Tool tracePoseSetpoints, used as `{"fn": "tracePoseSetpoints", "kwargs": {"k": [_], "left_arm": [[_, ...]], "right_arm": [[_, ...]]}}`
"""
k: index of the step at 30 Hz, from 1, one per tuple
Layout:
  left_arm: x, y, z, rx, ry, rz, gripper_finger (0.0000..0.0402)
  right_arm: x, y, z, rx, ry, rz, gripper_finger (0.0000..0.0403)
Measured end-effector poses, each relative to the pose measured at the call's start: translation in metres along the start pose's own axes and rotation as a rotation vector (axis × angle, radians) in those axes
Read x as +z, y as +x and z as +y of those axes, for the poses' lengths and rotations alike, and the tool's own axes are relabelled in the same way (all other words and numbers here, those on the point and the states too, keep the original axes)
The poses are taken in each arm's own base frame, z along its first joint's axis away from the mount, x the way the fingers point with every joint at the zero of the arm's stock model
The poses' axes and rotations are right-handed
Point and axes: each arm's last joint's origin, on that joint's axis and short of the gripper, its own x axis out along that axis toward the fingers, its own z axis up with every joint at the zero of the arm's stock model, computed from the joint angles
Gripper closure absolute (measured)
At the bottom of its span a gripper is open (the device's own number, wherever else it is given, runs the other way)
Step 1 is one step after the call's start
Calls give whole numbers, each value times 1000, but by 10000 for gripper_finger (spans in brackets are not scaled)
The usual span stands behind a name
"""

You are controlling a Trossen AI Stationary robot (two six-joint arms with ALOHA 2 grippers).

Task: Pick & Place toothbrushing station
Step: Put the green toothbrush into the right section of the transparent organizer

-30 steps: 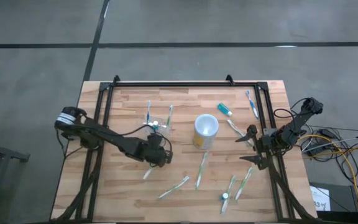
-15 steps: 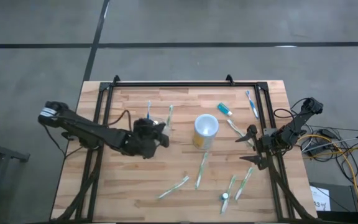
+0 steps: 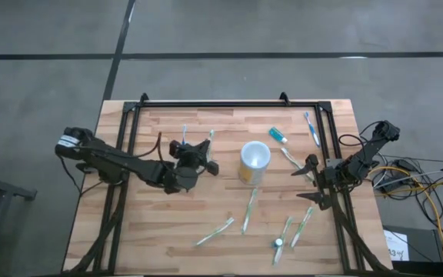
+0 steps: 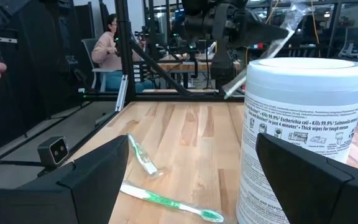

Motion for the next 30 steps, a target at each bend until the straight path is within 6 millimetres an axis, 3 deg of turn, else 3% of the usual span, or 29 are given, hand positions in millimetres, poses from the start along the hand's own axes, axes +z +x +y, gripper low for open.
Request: {"fn": "tracePoseSetpoints", "kwargs": {"k": [11,19,30], "left_arm": [[20,33,1,-97,47,-47,398],[24,49,6,-189,68,-29,398],[0,57,11,-212,106,-9,398]], "right_arm": [[0,0,0,0,0,0,58],[0,0,0,0,0,0,53],[0,0,0,0,0,0,53]]}}
